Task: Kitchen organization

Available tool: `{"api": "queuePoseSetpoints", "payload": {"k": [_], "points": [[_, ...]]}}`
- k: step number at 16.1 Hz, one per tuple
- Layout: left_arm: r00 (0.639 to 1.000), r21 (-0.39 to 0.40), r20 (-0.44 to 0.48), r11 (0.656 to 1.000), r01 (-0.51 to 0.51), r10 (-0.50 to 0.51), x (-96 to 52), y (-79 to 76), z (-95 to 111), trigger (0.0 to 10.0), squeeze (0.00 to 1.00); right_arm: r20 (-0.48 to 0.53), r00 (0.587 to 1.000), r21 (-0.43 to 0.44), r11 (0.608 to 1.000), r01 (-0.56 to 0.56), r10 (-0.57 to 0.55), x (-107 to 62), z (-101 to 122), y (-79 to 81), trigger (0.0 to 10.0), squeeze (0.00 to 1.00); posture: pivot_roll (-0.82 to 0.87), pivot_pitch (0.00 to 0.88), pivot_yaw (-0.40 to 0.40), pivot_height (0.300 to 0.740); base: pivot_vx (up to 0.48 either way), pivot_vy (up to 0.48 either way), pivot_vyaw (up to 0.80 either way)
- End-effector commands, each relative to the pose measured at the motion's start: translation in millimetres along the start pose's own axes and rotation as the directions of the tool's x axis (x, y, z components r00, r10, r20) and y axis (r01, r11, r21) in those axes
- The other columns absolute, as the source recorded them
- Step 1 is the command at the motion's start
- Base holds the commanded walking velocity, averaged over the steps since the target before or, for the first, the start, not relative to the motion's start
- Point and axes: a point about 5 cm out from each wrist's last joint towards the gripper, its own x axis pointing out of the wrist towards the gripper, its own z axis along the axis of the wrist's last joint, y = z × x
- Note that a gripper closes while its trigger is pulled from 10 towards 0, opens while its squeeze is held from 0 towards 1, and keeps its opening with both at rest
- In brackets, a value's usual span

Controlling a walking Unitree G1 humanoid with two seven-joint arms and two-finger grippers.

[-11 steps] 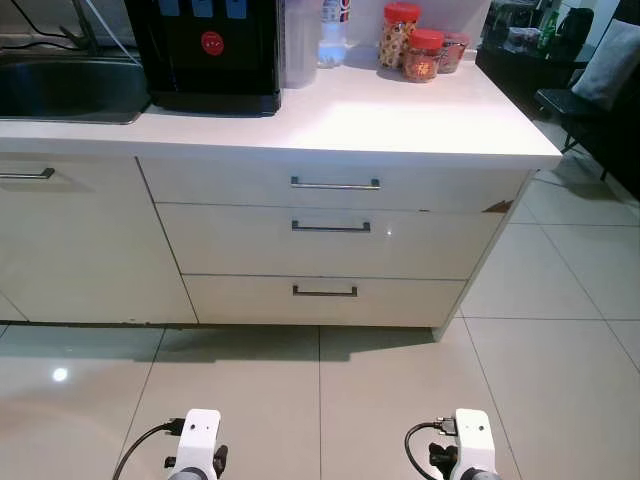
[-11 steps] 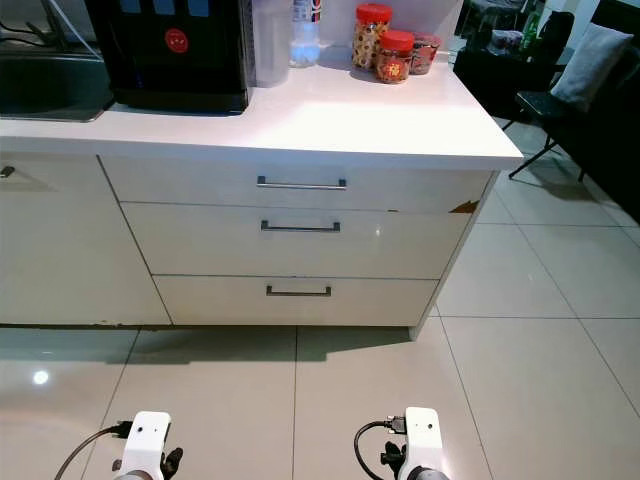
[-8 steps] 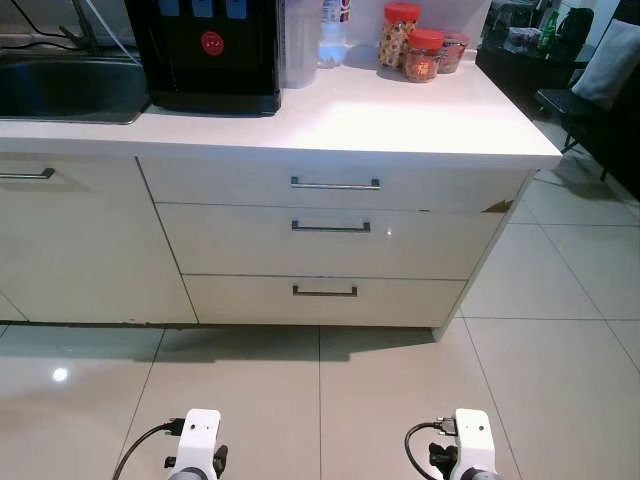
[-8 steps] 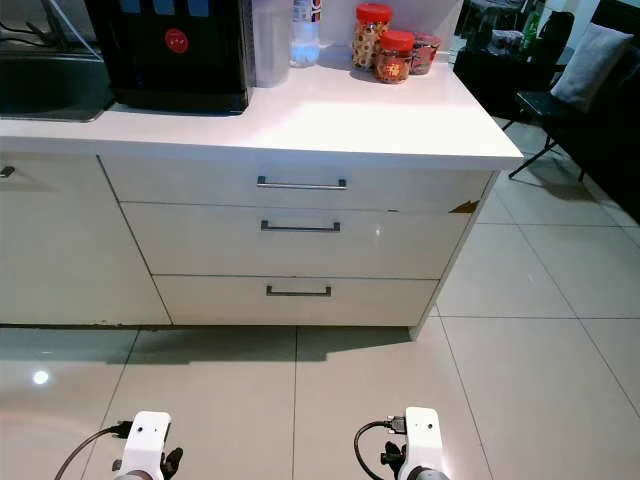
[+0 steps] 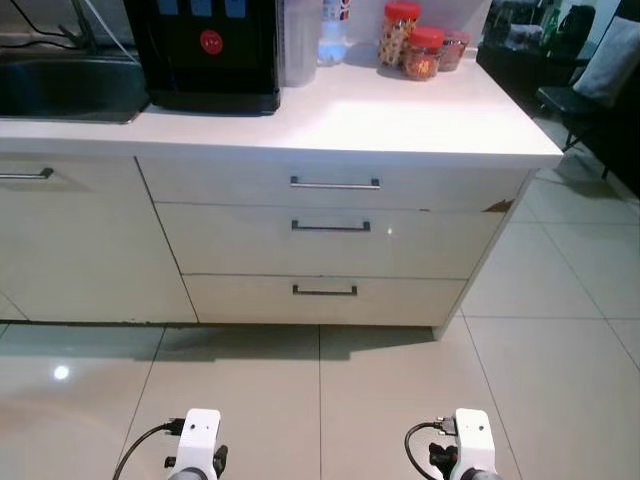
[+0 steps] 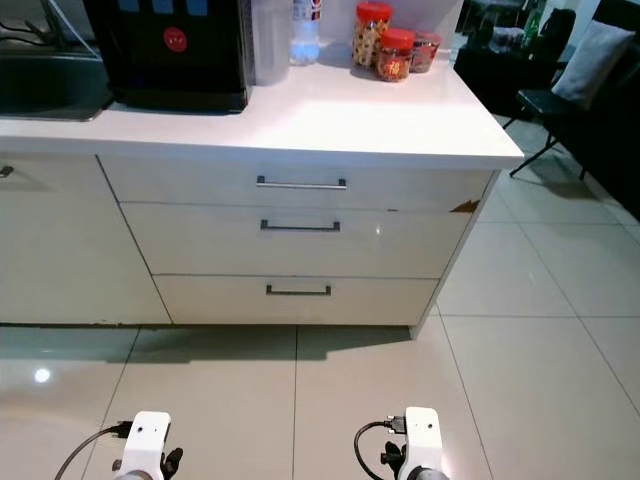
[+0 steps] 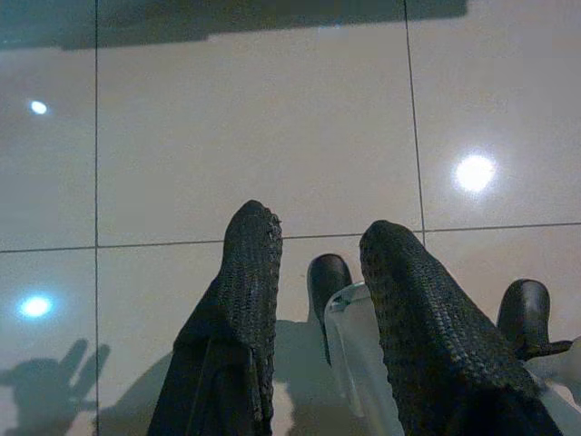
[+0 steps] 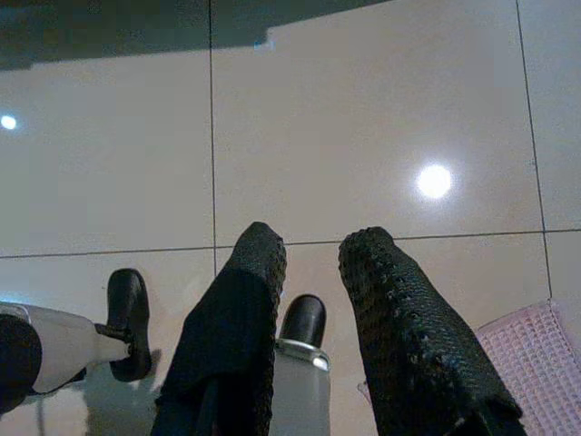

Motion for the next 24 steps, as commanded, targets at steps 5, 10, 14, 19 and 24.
{"api": "queuePoseSetpoints", "payload": {"k": [5, 10, 14, 19, 24], "points": [[0.994, -0.04, 0.061, 0.995, 0.092, -0.089, 4.8, -17.9, 20.9, 10.0, 0.0, 0.087, 0.994, -0.083, 0.995, -0.058, 0.065, 10.2, 39.8, 22.4, 10.0, 0.0, 0.21, 0.0, -0.071, 0.74, 0.0, 0.0, 0.0], [0.994, -0.037, 0.062, 0.995, 0.089, -0.086, 4.6, -17.2, 20.4, 10.0, 0.0, 0.083, 0.995, -0.082, 0.995, -0.056, 0.063, 9.8, 37.8, 21.9, 10.0, 0.0, 0.2, 0.0, -0.067, 0.74, 0.0, 0.0, 0.0], [0.994, -0.028, 0.058, 0.996, 0.089, -0.088, 4.4, -16.0, 19.6, 10.0, 0.0, 0.079, 0.995, -0.084, 0.995, -0.06, 0.067, 9.9, 35.9, 23.9, 10.0, 0.0, 0.2, 0.0, -0.061, 0.74, 0.0, 0.0, 0.0], [0.994, -0.03, 0.066, 0.996, 0.09, -0.088, 4.6, -16.3, 21.3, 10.0, 0.0, 0.076, 0.995, -0.09, 0.994, -0.063, 0.07, 10.1, 36.1, 24.9, 10.0, 0.0, 0.21, 0.0, -0.064, 0.74, 0.0, 0.0, 0.0], [0.994, -0.034, 0.069, 0.996, 0.088, -0.085, 4.6, -16.5, 21.3, 10.0, 0.0, 0.077, 0.994, -0.089, 0.994, -0.067, 0.074, 10.0, 35.9, 25.4, 10.0, 0.0, 0.21, 0.0, -0.069, 0.74, 0.0, 0.0, 0.0]]}}
